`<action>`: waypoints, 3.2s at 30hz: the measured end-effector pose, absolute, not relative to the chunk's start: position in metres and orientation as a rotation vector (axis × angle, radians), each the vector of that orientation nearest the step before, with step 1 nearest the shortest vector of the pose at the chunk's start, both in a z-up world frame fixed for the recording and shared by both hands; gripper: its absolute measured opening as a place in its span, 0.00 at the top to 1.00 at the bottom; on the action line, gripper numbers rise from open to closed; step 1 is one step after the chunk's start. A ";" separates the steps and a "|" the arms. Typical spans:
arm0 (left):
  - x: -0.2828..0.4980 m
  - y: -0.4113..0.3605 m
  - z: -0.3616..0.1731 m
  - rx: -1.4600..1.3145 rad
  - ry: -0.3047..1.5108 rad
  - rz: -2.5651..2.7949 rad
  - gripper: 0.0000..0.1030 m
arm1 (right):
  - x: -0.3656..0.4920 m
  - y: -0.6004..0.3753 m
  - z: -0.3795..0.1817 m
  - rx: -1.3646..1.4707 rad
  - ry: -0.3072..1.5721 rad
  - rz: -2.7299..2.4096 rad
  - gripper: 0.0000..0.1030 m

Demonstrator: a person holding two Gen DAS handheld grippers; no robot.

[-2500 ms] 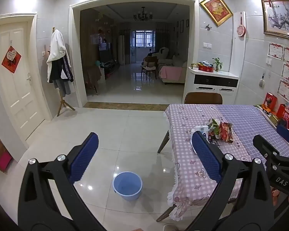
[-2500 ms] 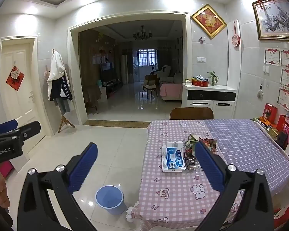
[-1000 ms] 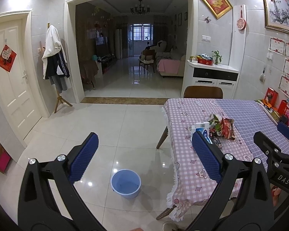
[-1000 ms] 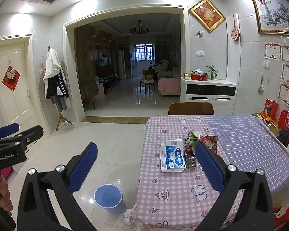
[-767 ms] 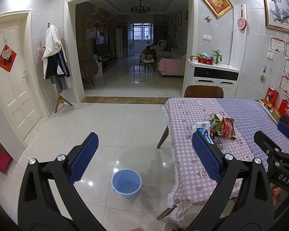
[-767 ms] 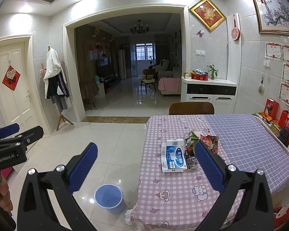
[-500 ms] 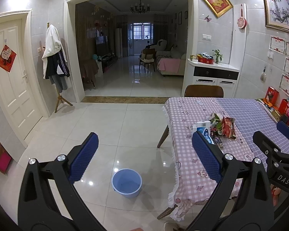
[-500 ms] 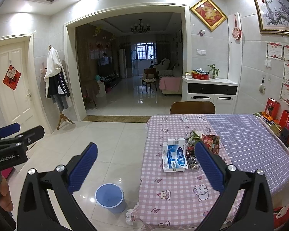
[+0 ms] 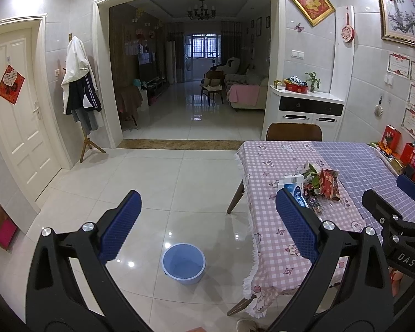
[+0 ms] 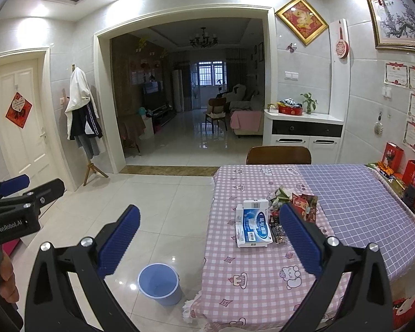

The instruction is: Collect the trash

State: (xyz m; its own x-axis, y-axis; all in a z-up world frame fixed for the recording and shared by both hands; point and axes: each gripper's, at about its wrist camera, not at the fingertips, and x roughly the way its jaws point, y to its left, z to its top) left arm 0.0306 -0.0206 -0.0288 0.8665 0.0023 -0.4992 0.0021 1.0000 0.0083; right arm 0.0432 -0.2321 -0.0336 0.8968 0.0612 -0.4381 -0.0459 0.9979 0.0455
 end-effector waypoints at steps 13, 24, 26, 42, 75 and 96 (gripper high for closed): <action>0.029 -0.011 -0.025 0.011 0.532 -0.001 0.07 | 0.040 -0.226 -0.031 0.026 0.446 0.063 0.04; 0.025 0.003 -0.028 0.013 0.552 -0.013 0.07 | 0.035 -0.225 -0.036 0.079 0.477 0.072 0.04; 0.023 0.004 -0.031 0.017 0.560 -0.019 0.07 | 0.034 -0.226 -0.041 0.091 0.493 0.062 0.04; 0.085 -0.037 -0.068 0.059 0.691 -0.054 0.07 | 0.086 -0.273 -0.089 0.145 0.599 0.013 0.04; 0.384 -0.259 -0.259 0.124 1.242 -0.229 0.07 | 0.378 -0.504 -0.270 0.210 0.995 -0.216 0.04; 0.461 -0.276 -0.326 0.116 1.161 -0.448 0.10 | 0.400 -0.516 -0.268 0.310 0.970 -0.227 0.93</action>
